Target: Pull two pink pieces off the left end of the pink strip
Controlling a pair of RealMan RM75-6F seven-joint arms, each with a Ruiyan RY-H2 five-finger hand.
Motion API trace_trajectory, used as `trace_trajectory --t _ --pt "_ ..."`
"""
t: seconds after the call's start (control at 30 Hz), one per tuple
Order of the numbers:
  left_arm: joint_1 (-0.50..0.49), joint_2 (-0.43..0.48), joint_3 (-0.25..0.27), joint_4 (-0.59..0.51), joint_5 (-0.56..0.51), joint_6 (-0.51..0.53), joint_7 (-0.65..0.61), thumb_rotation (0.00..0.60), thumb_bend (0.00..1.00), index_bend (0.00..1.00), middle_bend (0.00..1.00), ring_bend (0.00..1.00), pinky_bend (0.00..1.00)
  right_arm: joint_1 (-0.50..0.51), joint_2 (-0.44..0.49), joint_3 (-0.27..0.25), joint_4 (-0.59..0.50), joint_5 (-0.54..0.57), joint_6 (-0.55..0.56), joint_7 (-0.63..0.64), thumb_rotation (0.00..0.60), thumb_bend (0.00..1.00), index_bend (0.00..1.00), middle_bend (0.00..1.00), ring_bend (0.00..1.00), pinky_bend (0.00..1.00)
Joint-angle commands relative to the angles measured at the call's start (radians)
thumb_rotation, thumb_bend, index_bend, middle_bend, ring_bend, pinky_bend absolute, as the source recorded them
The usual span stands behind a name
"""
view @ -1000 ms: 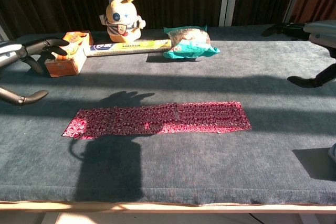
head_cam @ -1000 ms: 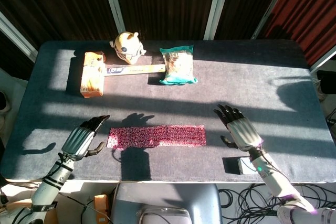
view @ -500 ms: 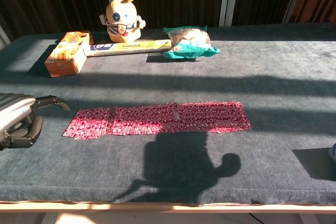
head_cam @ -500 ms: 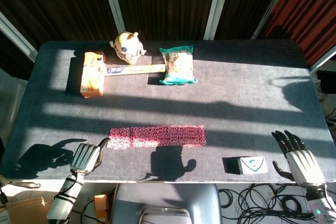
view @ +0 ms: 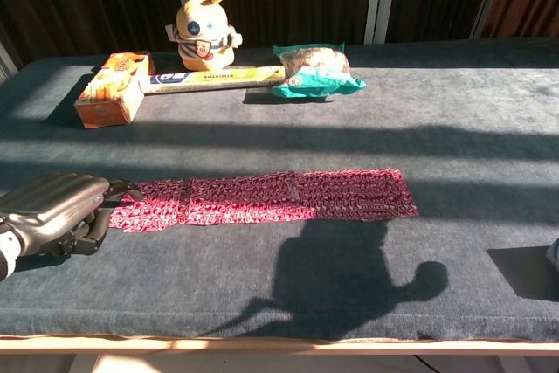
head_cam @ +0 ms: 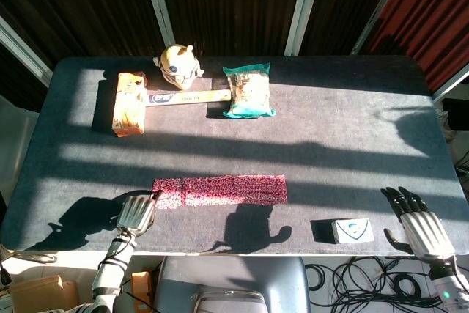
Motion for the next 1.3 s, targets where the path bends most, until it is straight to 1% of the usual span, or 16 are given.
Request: trace_trajectory --t 0.03,0.2,0.37,0.47,0.57,0.67,0.73,0.9,1.0,1.1,1.3 --pt "-0.003 -0.001 0.002 0.005 -0.006 0.005 0.002 0.6 0.92 0.24 1.0 1.0 1.0 -0.003 -0.001 0.001 -0.002 -0.001 -0.002 -0.006 0.6 0.32 0.0 0.07 0.0 0.11" --pt "-0.011 0.01 0.014 0.006 -0.028 0.001 0.033 0.6 0.91 0.25 1.0 1.0 1.0 -0.014 0.0 0.004 -0.008 -0.005 0.007 -0.011 0.6 0.32 0.0 0.07 0.0 0.11" --pt "-0.016 0.021 0.025 -0.003 -0.066 0.007 0.084 0.6 0.93 0.28 1.0 1.0 1.0 -0.021 0.003 0.011 -0.009 0.0 0.007 -0.003 0.6 0.32 0.0 0.07 0.0 0.11" --pt "-0.018 0.027 0.03 -0.012 -0.077 0.01 0.096 0.6 0.94 0.33 1.0 1.0 1.0 -0.023 0.002 0.015 -0.007 0.001 0.006 -0.002 0.6 0.32 0.0 0.07 0.0 0.11" --pt "-0.013 0.042 0.045 -0.039 -0.063 0.022 0.093 0.6 0.94 0.39 1.0 1.0 1.0 -0.023 0.001 0.017 -0.006 0.001 0.001 -0.005 0.6 0.32 0.0 0.07 0.0 0.11" --pt "-0.006 0.065 0.072 -0.073 -0.043 0.041 0.108 0.6 0.99 0.45 1.0 1.0 1.0 -0.023 0.0 0.02 -0.007 0.003 -0.004 -0.008 0.6 0.32 0.0 0.07 0.0 0.11" --pt "-0.001 0.082 0.091 -0.097 -0.04 0.053 0.133 0.6 1.0 0.47 1.0 1.0 1.0 -0.024 0.001 0.022 -0.009 0.002 -0.006 -0.009 0.6 0.32 0.0 0.07 0.0 0.11" --pt "0.012 0.144 0.148 -0.198 -0.071 0.058 0.198 0.6 1.0 0.48 1.0 1.0 1.0 -0.027 -0.002 0.025 -0.011 -0.002 -0.004 -0.017 0.6 0.32 0.0 0.07 0.0 0.11" --pt "0.016 0.175 0.175 -0.256 -0.086 0.072 0.24 0.6 1.0 0.49 1.0 1.0 1.0 -0.025 -0.006 0.027 -0.013 0.0 -0.012 -0.026 0.6 0.32 0.0 0.07 0.0 0.11" --pt "0.012 0.206 0.198 -0.317 -0.124 0.071 0.287 0.6 1.0 0.5 1.0 1.0 1.0 -0.025 -0.009 0.028 -0.015 -0.001 -0.015 -0.035 0.6 0.32 0.0 0.07 0.0 0.11" --pt "-0.005 0.263 0.234 -0.417 -0.139 0.049 0.301 0.6 1.0 0.51 1.0 1.0 1.0 -0.027 -0.01 0.033 -0.018 0.003 -0.018 -0.04 0.6 0.32 0.0 0.07 0.0 0.11"
